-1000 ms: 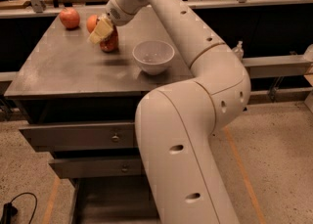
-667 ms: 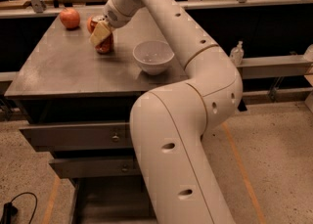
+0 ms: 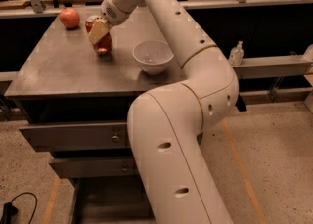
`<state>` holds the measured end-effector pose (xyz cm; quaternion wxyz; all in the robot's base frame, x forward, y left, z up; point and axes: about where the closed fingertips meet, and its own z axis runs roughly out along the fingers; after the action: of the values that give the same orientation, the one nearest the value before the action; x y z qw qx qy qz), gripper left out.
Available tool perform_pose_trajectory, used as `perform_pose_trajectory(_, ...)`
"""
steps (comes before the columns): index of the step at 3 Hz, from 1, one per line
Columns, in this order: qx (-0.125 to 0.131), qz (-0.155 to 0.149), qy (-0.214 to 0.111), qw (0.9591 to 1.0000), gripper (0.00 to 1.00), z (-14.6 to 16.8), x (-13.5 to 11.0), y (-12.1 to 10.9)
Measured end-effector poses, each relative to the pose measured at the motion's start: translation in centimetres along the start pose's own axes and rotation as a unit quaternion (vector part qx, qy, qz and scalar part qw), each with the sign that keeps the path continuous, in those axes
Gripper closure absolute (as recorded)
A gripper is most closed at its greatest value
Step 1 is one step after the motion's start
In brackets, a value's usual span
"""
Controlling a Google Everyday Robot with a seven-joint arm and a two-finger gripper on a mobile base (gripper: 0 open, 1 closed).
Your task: Place coke can into bottom drawer
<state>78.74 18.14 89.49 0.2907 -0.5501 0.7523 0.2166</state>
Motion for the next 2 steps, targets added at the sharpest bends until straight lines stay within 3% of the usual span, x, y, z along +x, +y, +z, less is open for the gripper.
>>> perform_pose_trajectory(1, -0.047, -0.016, -0.009, 0.9987, 1.00, -5.4, -1.2, 4.3)
perform_pose_trajectory(2, -0.056, -0.008, -0.075, 0.9955, 1.00, -12.8, -2.7, 7.4)
